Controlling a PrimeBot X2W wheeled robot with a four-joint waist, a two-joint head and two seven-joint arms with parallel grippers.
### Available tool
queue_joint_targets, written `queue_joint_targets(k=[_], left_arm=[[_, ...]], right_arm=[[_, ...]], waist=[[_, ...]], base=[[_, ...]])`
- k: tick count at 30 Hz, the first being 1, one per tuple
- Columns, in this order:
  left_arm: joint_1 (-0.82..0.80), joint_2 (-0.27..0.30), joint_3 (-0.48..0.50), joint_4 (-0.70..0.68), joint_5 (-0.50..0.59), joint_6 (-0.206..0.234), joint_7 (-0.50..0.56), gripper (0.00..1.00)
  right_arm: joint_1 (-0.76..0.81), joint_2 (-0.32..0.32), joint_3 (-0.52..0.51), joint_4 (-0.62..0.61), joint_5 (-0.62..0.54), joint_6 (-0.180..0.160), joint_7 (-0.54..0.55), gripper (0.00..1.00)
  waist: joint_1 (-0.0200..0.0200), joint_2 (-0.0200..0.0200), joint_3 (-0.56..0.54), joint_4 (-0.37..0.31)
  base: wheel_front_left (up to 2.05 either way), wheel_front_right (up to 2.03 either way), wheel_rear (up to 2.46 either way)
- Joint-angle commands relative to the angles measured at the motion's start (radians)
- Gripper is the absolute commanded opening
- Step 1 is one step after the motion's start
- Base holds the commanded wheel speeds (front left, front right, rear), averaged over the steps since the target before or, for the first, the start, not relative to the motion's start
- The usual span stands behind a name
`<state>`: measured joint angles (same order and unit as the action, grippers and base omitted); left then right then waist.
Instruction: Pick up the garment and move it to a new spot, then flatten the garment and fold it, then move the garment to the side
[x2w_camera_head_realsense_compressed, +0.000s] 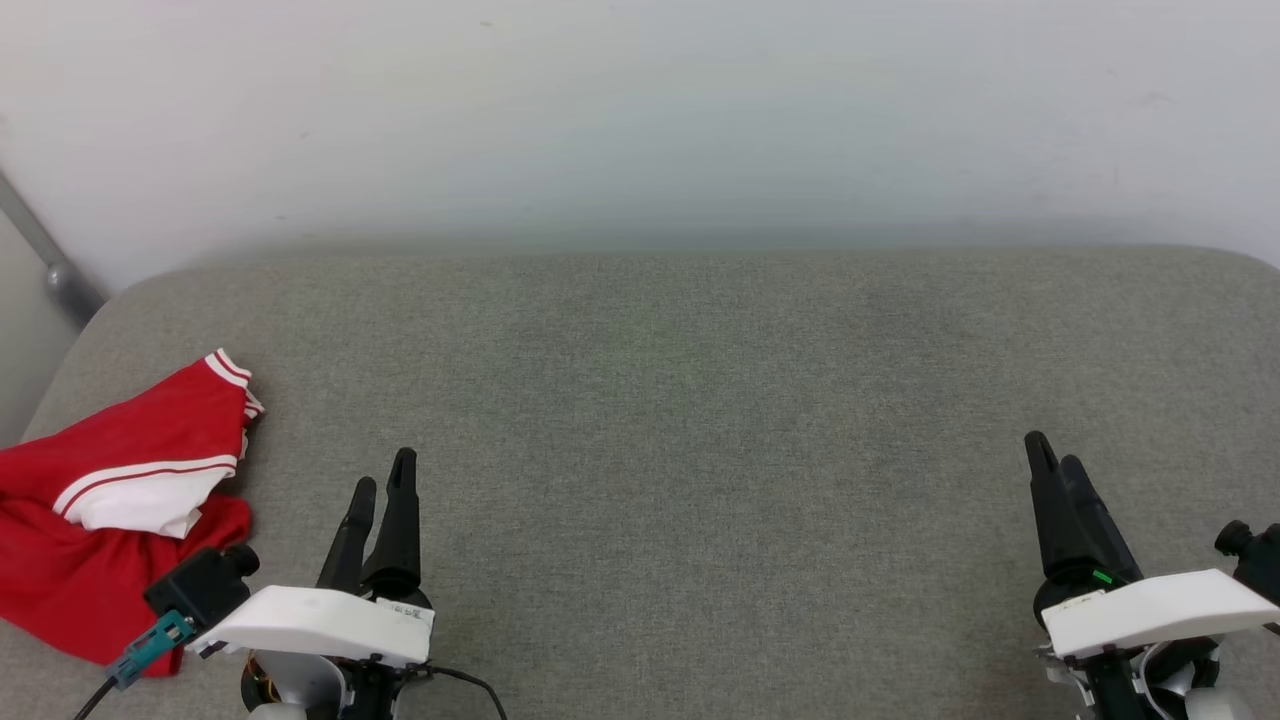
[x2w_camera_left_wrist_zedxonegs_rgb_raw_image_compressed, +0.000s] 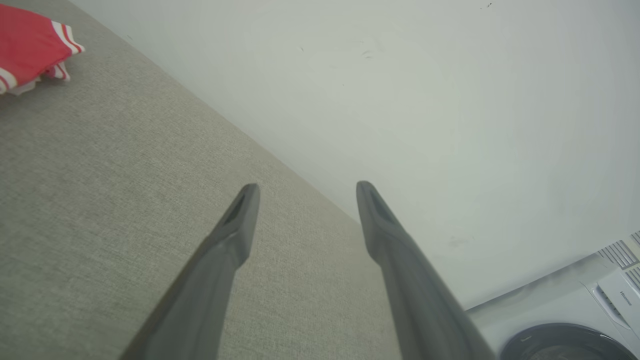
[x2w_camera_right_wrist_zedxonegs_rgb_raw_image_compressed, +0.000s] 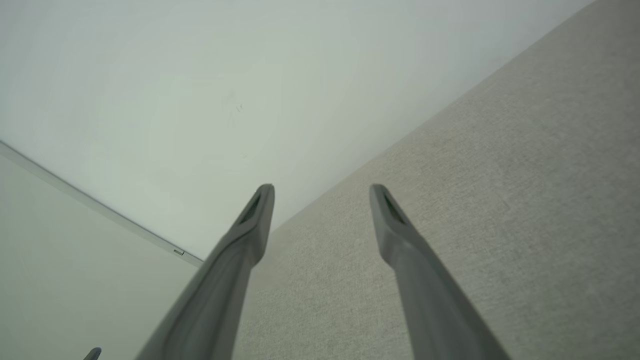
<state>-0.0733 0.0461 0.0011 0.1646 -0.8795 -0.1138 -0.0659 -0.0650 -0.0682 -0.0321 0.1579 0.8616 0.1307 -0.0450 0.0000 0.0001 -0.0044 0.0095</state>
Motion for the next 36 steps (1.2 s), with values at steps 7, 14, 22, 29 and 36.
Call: queue_joint_targets(k=[7,14,22,29,36], left_arm=[[-0.009,0.008,-0.012,-0.024,0.140,0.013,-0.030,1.00],[-0.007,0.014,-0.024,-0.029,0.240,0.023,-0.051,1.00],[-0.002,0.017,-0.036,-0.036,0.338,0.034,-0.074,1.00],[0.002,0.024,-0.046,-0.031,0.420,0.046,-0.092,1.00],[0.001,0.030,-0.062,-0.021,0.496,0.053,-0.109,1.00]], right_arm=[[0.005,0.002,0.005,-0.039,-0.152,0.000,-0.002,1.00],[0.010,0.005,0.000,-0.064,-0.276,0.000,-0.022,1.00],[0.018,0.014,-0.012,-0.085,-0.385,0.000,-0.046,1.00],[0.026,0.016,-0.006,-0.090,-0.472,0.000,-0.048,1.00],[0.035,0.018,-0.003,-0.093,-0.541,0.000,-0.050,1.00]], waist=[[0.0000,-0.0001,-0.001,0.000],[0.0000,-0.0001,-0.002,0.001],[0.0000,-0.0001,-0.003,0.001],[0.0000,-0.0001,-0.005,0.003],[0.0000,-0.0001,-0.006,0.006]], base=[[0.00,0.00,0.00],[0.00,0.00,0.00],[0.00,0.00,0.00],[0.00,0.00,0.00],[0.00,0.00,0.00]])
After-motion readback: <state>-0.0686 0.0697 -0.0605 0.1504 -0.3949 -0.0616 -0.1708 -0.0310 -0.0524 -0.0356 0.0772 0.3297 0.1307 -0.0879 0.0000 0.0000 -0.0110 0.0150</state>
